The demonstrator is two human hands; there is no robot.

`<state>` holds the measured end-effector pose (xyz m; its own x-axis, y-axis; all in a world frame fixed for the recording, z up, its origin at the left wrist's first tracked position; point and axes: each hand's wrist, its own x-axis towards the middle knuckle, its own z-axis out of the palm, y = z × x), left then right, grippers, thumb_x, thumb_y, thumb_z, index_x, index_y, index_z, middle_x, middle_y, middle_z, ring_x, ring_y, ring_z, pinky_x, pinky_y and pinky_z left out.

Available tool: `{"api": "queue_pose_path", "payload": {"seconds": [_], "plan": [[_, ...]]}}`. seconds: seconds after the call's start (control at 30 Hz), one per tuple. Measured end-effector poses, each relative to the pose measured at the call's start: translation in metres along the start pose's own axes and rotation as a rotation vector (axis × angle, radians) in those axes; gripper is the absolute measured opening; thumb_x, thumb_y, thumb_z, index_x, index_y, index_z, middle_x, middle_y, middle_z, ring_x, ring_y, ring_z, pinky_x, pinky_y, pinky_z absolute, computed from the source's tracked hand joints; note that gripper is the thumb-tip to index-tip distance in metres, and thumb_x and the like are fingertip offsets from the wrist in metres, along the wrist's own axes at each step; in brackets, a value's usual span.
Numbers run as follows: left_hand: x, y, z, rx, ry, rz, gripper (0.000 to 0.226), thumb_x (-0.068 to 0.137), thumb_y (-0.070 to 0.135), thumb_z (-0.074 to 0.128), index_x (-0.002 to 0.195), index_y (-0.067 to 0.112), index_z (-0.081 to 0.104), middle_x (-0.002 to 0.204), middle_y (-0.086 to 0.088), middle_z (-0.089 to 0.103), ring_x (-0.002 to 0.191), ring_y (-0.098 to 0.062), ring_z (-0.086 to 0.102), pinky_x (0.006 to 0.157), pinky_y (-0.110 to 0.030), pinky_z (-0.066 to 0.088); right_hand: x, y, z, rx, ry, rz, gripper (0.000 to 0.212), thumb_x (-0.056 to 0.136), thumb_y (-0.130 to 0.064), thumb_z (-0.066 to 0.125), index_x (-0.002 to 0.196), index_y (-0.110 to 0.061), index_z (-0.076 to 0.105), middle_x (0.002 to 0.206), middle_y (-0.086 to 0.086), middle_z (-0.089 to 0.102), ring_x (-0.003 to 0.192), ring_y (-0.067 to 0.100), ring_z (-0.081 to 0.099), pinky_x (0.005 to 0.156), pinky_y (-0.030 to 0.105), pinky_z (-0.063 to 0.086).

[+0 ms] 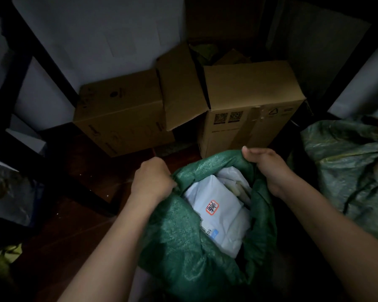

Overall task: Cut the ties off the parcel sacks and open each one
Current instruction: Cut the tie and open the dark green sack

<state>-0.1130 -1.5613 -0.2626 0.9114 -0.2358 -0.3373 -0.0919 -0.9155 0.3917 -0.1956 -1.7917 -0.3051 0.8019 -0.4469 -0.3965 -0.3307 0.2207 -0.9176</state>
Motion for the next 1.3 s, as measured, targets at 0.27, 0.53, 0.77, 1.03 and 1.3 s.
{"api": "queue_pose_path", "payload": {"seconds": [0.27, 0.53, 0.77, 1.03, 1.3], "plan": [[0.009, -0.007, 0.000, -0.895, 0.020, -0.220, 0.007, 0.090, 0.006, 0.063, 0.093, 0.000, 0.067, 0.101, -0.020, 0.068, 0.102, -0.031, 0.063, 0.094, -0.040, 0.048, 0.002, 0.007, -0.017, -0.251, -0.145, 0.236, 0.018, 0.097, -0.010, 0.054, 0.091, -0.007, 0.070, 0.089, 0.013, 0.072, 0.080, 0.025, 0.066, 0.074, 0.031, 0.054], [-0.002, 0.016, 0.016, -0.766, 0.004, -0.025, 0.007, 0.090, 0.008, 0.065, 0.084, 0.009, 0.069, 0.082, -0.005, 0.066, 0.080, -0.012, 0.059, 0.073, -0.022, 0.045, -0.007, -0.004, -0.018, -0.394, -0.280, -0.403, 0.032, 0.094, -0.004, 0.057, 0.112, -0.030, 0.063, 0.124, -0.004, 0.065, 0.117, 0.010, 0.059, 0.093, 0.017, 0.047], [-0.007, 0.025, 0.024, -0.651, 0.010, 0.092, 0.004, 0.084, 0.011, 0.072, 0.082, 0.010, 0.069, 0.076, -0.002, 0.066, 0.077, -0.015, 0.063, 0.073, -0.025, 0.049, -0.007, 0.017, 0.000, -0.682, -0.291, -0.520, 0.019, 0.093, -0.021, 0.064, 0.110, -0.024, 0.072, 0.109, -0.007, 0.072, 0.101, 0.006, 0.066, 0.090, 0.035, 0.054], [-0.034, 0.034, 0.021, 0.053, -0.046, 0.032, 0.063, 0.059, 0.075, 0.071, 0.065, 0.014, 0.055, 0.063, -0.001, 0.059, 0.060, -0.018, 0.060, 0.049, -0.028, 0.041, -0.003, 0.017, 0.000, -0.272, -0.247, -0.241, 0.015, 0.095, -0.018, 0.060, 0.091, -0.024, 0.074, 0.090, -0.003, 0.076, 0.086, 0.011, 0.072, 0.071, 0.020, 0.055], [-0.047, 0.032, 0.054, 0.152, -0.115, 0.048, 0.020, 0.081, 0.031, 0.066, 0.081, 0.015, 0.053, 0.098, -0.005, 0.061, 0.092, -0.027, 0.058, 0.068, -0.029, 0.040, -0.002, 0.015, 0.005, -0.131, -0.184, -0.086, 0.016, 0.095, -0.016, 0.060, 0.101, -0.010, 0.073, 0.091, 0.009, 0.076, 0.087, 0.022, 0.073, 0.073, 0.029, 0.057]]}}
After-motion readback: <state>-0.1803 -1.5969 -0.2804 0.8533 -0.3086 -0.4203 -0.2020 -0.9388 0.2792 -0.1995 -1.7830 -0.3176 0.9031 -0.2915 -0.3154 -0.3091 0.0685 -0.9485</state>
